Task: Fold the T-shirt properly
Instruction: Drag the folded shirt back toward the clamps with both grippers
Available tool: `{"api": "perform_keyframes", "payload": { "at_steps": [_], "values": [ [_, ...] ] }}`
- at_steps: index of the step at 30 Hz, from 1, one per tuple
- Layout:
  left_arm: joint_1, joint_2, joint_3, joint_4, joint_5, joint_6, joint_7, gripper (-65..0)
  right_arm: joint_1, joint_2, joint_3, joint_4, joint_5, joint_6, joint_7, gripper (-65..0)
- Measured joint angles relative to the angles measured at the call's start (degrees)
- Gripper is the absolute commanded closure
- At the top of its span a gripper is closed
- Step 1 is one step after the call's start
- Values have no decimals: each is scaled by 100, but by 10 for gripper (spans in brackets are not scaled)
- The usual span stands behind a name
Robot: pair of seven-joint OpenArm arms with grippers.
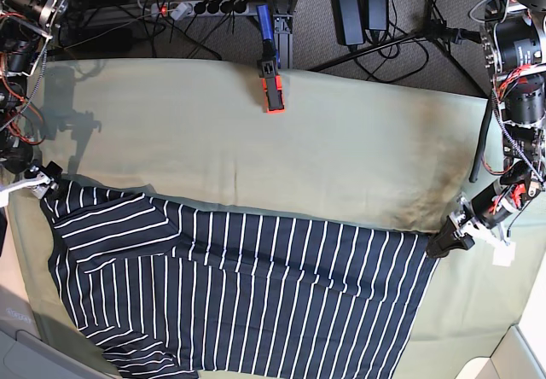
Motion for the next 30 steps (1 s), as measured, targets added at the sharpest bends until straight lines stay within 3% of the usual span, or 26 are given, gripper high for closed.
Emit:
{"api": "perform_keyframes", "payload": {
  "at_steps": [7,16,18,19,21,22,27,30],
  "values": [
    [0,17,0,2,0,0,17,-276,284,-299,11,2,-4,2,-22,-447],
    [-2,17,0,2,-4,0,17,-276,610,-304,11,2,-59,0,37,-442],
    [-2,20,0,2,-4,0,17,-276,595,-315,11,2,-201,2,90,-371],
    [-2,17,0,2,-13,0,13,-276,595,-313,11,2,-258,0,94,-287],
    [-2,17,0,2,-63,0,-20,-276,597,-310,11,2,-293,-2,151,-48],
    [-2,17,0,2,-66,0,-28,-276,597,-313,11,2,-286,-2,151,0],
    [-2,17,0,2,221,0,-367,-340,579,-313,11,2,-352,2,151,0],
    [-2,17,0,2,632,0,-750,-347,549,-313,11,2,-358,2,153,0]
  ]
}}
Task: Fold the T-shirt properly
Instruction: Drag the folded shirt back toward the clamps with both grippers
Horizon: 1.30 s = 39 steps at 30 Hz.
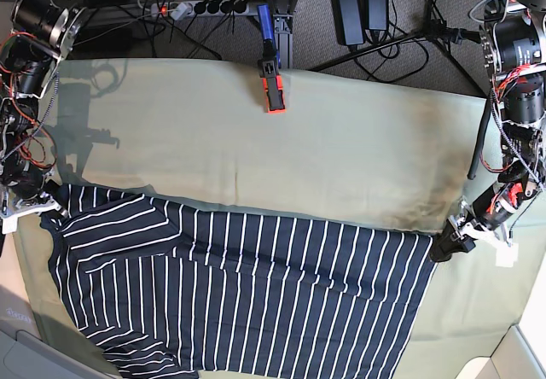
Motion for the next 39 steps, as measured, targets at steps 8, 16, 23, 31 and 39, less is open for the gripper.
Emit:
{"api": "perform_keyframes", "payload": {
  "at_steps": [8,16,23,31,39],
  "values": [
    [0,175,0,0,461,391,-184,-347,-31,0,0,0,0,0,-31,0],
    [-114,219,-590,0,1078,802,-341,-347,-31,0,0,0,-4,0,-144,0],
    [-105,293,-719,0,1121,879,-85,-347,-31,0,0,0,96,0,-153,0],
    [-114,719,-584,2,1095,881,-94,-347,-31,0,0,0,107,0,-157,0],
    [-120,984,-577,9,1285,876,-212,-54,-31,0,0,0,105,0,-177,0]
  ]
}}
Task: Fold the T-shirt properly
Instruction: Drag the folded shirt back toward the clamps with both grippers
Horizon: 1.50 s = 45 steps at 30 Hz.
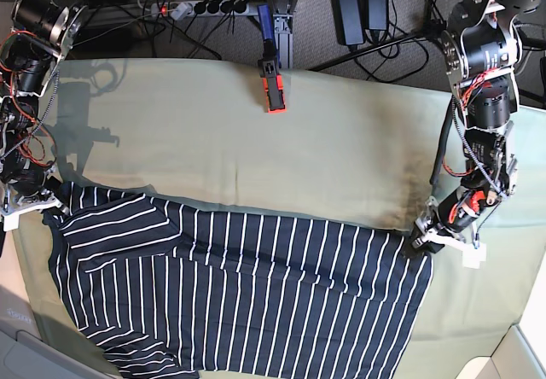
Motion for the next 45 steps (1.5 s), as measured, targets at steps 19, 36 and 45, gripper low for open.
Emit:
{"api": "perform_keyframes", "payload": {
  "at_steps": [19,36,45],
  "values": [
    [435,-476,-31,343,-1856,-793,1696,0,-483,494,13,0,1226,74,-1196,0],
    [2583,-664,-433,3331,-1882,-874,1965,0,-1458,1274,31,28,1764,162,-1484,0],
    [3554,-669,-435,3943,-1908,-874,1882,0,-2164,1499,33,68,2216,284,-1434,0]
  ]
}}
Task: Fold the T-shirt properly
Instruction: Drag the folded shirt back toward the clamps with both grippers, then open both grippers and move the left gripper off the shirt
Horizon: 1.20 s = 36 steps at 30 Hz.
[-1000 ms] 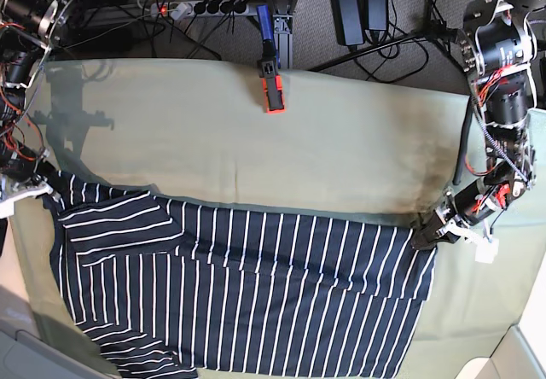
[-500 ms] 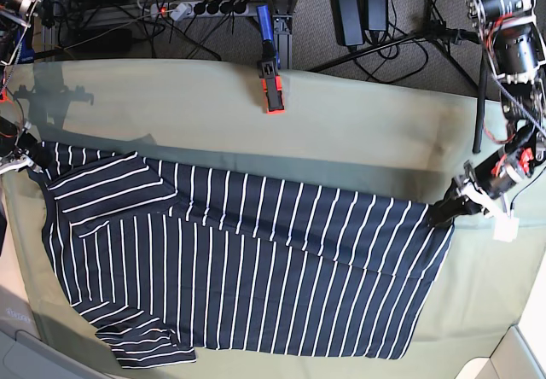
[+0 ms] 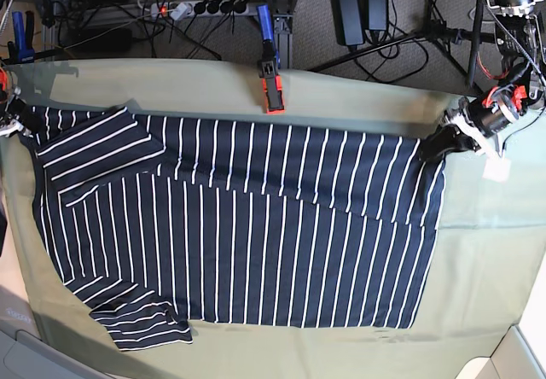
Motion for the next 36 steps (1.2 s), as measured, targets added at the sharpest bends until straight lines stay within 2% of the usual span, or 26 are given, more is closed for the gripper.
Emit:
{"api": "perform_keyframes", "payload": {
  "at_steps": [7,16,17,22,23,26,27,28,33,36],
  "values": [
    [551,2,-181,632,-13,2,-2,0,-350,92,11,37,151,50,37,0],
    [564,0,-232,669,-13,2,-26,0,-426,103,20,42,212,70,61,0],
    [566,-2,-232,669,-13,2,-26,-13,-426,103,20,42,205,70,61,0],
    [566,-13,-236,669,15,2,-28,-243,-426,101,20,42,101,76,87,0],
    [566,-15,-249,669,13,2,-28,-268,-426,103,20,42,87,85,105,-31],
    [568,-26,-260,695,24,2,37,-274,-424,105,28,63,79,111,129,-330],
    [570,-28,-264,750,39,2,87,-274,-424,105,61,85,79,116,125,-390],
    [570,-28,-269,837,50,2,103,-274,-424,105,120,118,52,125,125,-422],
    [588,-118,-269,1853,44,2,149,-273,-474,55,765,459,-354,133,46,-429],
    [581,-243,-267,2411,83,-2,120,-273,-505,203,1097,767,-435,138,271,-429]
  ]
}}
